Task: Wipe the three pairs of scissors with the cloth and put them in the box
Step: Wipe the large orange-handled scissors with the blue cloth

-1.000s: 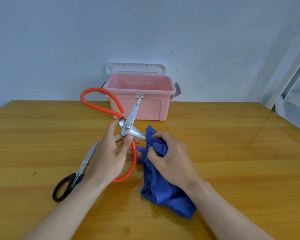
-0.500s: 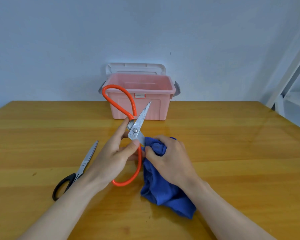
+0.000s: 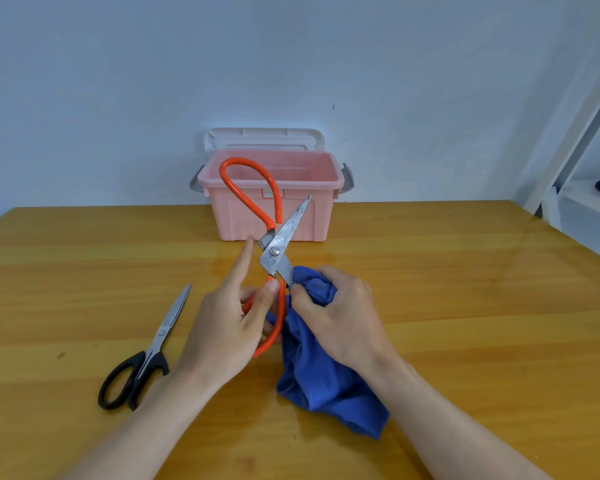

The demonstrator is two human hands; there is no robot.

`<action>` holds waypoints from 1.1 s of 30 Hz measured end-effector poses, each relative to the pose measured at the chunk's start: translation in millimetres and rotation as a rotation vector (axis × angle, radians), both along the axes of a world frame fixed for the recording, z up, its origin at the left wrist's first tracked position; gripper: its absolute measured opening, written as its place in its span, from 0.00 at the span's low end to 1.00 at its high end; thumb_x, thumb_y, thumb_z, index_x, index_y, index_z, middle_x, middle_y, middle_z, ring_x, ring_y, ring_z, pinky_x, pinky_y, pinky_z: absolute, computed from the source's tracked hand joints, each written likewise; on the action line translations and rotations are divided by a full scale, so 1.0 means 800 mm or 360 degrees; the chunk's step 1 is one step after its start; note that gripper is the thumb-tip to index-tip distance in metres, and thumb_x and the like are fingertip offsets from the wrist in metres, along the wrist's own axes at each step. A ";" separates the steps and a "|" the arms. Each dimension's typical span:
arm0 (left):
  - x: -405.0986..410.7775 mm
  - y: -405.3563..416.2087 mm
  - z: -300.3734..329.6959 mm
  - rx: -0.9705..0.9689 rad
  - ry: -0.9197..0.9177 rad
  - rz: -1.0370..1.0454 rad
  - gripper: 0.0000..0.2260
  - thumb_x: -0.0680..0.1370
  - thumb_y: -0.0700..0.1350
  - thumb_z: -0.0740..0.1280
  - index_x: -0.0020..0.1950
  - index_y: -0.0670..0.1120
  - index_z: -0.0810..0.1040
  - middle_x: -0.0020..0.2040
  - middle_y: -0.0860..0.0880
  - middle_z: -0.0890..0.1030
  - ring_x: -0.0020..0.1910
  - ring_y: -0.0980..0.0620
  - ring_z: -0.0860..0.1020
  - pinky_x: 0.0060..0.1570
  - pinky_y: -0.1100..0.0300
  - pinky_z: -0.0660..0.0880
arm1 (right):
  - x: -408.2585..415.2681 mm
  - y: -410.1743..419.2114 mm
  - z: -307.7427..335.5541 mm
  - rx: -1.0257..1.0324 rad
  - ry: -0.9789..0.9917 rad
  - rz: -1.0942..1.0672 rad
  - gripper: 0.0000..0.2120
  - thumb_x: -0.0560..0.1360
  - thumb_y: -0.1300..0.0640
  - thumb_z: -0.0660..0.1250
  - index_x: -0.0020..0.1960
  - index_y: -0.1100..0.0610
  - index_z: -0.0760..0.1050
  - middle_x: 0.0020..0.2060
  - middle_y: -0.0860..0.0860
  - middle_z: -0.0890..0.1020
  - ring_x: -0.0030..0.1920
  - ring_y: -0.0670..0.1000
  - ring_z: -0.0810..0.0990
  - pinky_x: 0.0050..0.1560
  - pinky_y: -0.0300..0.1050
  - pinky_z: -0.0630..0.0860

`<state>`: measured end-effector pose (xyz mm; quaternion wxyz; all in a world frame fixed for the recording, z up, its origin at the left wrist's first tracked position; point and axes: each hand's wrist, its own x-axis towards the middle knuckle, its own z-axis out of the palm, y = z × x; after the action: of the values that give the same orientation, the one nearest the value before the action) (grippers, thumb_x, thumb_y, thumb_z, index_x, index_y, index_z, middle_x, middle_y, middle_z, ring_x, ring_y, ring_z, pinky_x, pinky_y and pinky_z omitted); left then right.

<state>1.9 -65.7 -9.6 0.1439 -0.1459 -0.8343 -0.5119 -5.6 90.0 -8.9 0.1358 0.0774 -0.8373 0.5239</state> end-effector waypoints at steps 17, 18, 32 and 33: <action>-0.006 -0.005 -0.012 -0.0272 0.0104 0.0018 0.28 0.80 0.55 0.54 0.78 0.59 0.48 0.31 0.51 0.78 0.27 0.51 0.77 0.25 0.53 0.74 | 0.003 0.005 0.006 0.0025 0.0505 0.0069 0.14 0.76 0.56 0.64 0.62 0.49 0.70 0.53 0.48 0.77 0.53 0.43 0.78 0.52 0.38 0.75; -0.004 -0.001 -0.013 -0.0263 0.0139 0.0003 0.28 0.80 0.54 0.55 0.78 0.58 0.49 0.30 0.53 0.77 0.27 0.53 0.75 0.24 0.61 0.71 | 0.000 0.001 0.001 0.0179 0.0587 0.0066 0.15 0.77 0.54 0.63 0.63 0.52 0.72 0.55 0.48 0.76 0.53 0.42 0.77 0.52 0.38 0.75; -0.003 -0.004 -0.006 0.0137 0.0210 0.0199 0.22 0.78 0.48 0.66 0.72 0.54 0.67 0.54 0.60 0.83 0.31 0.49 0.83 0.31 0.57 0.79 | -0.014 -0.008 -0.006 0.0818 0.0940 0.0037 0.22 0.75 0.54 0.60 0.67 0.58 0.76 0.54 0.53 0.78 0.42 0.46 0.74 0.33 0.39 0.73; -0.003 -0.005 -0.005 0.0135 0.0226 0.0226 0.22 0.78 0.47 0.66 0.72 0.54 0.68 0.56 0.56 0.82 0.33 0.53 0.83 0.33 0.63 0.79 | -0.013 -0.010 -0.005 0.0900 0.0931 0.0038 0.23 0.75 0.54 0.59 0.67 0.57 0.76 0.52 0.53 0.78 0.41 0.49 0.75 0.30 0.41 0.73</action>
<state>-0.7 -70.0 -13.6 0.2446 -0.1161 -0.8079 -0.5235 -16.0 82.2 -13.1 0.3356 0.2672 -0.8734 0.2304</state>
